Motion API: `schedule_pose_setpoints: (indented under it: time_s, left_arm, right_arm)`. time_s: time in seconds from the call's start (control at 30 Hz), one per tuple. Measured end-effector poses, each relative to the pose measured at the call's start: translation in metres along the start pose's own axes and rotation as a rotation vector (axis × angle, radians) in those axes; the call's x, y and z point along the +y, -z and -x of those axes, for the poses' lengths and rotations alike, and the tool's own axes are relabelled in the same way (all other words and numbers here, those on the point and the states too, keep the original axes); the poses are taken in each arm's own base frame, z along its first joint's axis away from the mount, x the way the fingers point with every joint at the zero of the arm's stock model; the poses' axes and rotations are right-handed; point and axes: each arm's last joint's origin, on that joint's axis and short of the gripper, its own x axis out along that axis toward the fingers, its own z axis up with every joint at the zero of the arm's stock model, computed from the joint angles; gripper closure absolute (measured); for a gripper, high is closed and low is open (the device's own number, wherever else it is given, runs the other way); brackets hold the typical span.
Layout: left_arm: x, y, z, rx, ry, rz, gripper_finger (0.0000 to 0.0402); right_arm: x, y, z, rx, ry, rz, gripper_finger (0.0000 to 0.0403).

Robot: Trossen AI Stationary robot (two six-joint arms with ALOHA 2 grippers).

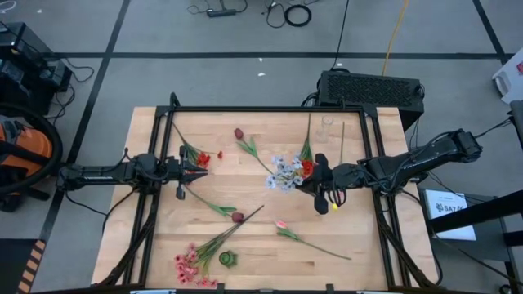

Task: Sort flowers into vase by color
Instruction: Put the white flowers into the green vase

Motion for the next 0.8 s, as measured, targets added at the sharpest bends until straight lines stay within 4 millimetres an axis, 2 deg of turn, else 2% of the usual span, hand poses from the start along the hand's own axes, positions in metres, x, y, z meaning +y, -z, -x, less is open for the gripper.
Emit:
schedule_pose_setpoints:
  time_s: [0.2,0.53,0.63,0.8]
  left_arm:
    - [0.000,0.000,0.000,0.000,0.000,0.000,0.0352]
    - [0.000,0.000,0.000,0.000,0.000,0.000,0.0352]
    - [0.000,0.000,0.000,0.000,0.000,0.000,0.0352]
    - [0.000,0.000,0.000,0.000,0.000,0.000,0.0352]
  right_arm:
    - [-0.001,0.000,0.000,0.003,-0.007,0.024,0.0398]
    - [0.002,-0.002,-0.001,0.007,-0.141,0.092,0.0398]
    - [0.006,-0.009,0.000,-0.067,-0.234,0.114,0.0398]
    - [0.014,-0.014,-0.006,-0.289,-0.408,0.113,0.0399]
